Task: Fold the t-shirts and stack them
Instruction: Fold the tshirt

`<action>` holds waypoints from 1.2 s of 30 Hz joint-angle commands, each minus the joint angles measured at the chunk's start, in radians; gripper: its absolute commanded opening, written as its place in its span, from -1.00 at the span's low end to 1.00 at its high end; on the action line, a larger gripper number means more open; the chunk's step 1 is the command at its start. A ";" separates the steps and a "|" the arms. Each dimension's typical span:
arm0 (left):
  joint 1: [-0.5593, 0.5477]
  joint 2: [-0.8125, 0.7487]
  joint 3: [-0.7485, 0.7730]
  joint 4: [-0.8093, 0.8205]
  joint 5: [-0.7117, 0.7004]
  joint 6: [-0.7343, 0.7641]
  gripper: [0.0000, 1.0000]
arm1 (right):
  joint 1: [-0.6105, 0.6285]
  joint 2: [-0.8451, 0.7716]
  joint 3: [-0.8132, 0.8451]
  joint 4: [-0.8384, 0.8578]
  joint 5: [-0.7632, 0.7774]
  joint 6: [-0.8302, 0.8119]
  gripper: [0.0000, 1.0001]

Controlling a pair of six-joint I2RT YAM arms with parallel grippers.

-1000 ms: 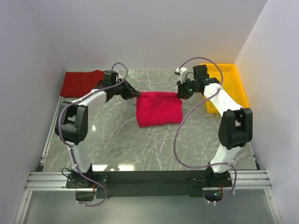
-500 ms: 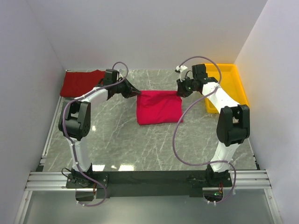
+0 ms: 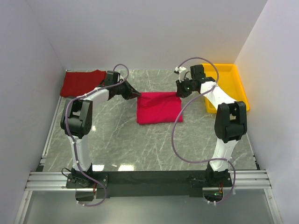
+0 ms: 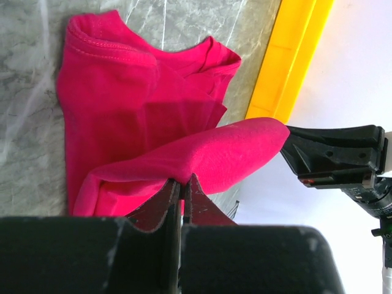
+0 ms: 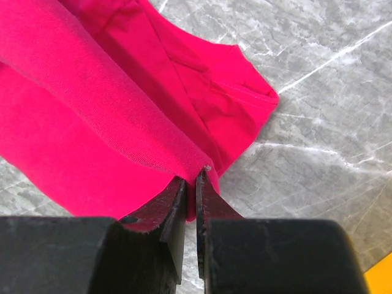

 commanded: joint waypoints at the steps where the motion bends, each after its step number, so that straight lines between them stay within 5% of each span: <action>1: 0.005 0.003 0.049 0.010 0.004 0.032 -0.99 | -0.012 0.007 0.041 0.037 0.024 0.002 -1.00; 14: 0.005 0.043 0.089 -0.014 -0.011 0.035 -0.89 | -0.009 0.061 0.086 0.020 0.040 0.011 -0.96; 17: 0.005 0.052 0.115 -0.047 -0.033 0.041 -0.48 | -0.007 0.081 0.106 0.027 0.064 0.029 -0.60; 19: 0.007 0.047 0.130 -0.074 -0.077 0.046 -0.18 | -0.006 0.084 0.114 0.061 0.124 0.071 -0.01; 22: 0.008 0.023 0.167 -0.118 -0.169 0.069 0.10 | -0.006 0.069 0.114 0.112 0.215 0.152 0.19; 24: 0.011 -0.008 0.176 -0.125 -0.210 0.082 0.16 | -0.004 0.040 0.088 0.148 0.263 0.191 0.42; 30: 0.011 -0.117 0.144 -0.099 -0.280 0.170 0.15 | -0.017 -0.030 0.048 0.141 0.164 0.149 0.68; 34: 0.002 -0.177 0.014 0.010 -0.162 0.196 0.09 | -0.033 -0.054 0.017 0.071 -0.056 0.076 0.62; 36: -0.023 -0.172 -0.002 0.022 -0.115 0.204 0.00 | -0.033 -0.024 0.038 0.038 -0.112 0.072 0.31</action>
